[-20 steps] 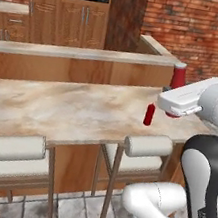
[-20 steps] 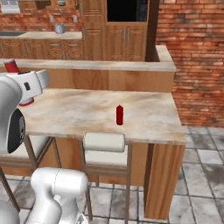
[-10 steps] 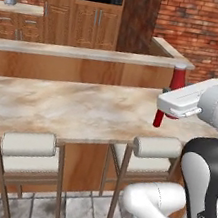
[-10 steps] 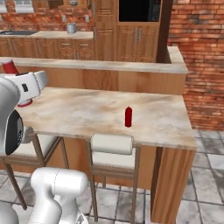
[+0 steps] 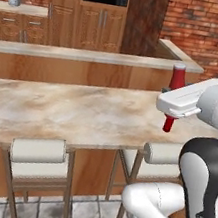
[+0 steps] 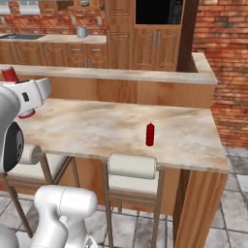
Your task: The dining table condiment station is running low on ketchup. Refill the condiment station by opening the cabinet and taking the ketchup from the cabinet and placing it on the dining table.
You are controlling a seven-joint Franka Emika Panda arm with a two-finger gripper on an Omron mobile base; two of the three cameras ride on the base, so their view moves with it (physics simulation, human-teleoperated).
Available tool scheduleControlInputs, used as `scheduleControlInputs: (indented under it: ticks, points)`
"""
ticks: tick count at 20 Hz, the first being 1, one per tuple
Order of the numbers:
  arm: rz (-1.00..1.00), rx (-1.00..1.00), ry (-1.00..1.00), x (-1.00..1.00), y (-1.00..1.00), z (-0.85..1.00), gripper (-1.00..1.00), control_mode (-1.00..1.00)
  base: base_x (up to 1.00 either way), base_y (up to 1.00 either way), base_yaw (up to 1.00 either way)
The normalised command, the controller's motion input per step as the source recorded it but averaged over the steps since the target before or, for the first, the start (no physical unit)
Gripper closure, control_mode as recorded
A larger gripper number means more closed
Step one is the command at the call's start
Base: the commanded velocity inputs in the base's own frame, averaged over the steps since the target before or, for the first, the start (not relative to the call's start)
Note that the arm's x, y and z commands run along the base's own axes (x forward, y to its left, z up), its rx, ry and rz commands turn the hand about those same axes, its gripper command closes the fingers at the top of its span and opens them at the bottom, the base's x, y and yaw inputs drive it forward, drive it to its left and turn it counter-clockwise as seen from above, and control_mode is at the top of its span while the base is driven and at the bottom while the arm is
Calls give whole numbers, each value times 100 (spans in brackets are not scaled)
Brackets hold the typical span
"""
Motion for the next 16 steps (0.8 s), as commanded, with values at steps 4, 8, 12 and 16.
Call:
scheduleControlInputs:
  ticks: [4,8,12,16]
  points:
    - [5,0,2,17,0,-13,100,-100,38,0,9]
    - [32,0,2,77,1,-81,100,-100,0,0,0]
    - [43,-7,0,82,45,-99,100,-100,0,0,0]
    - [41,-13,0,68,84,-95,100,-100,0,0,0]
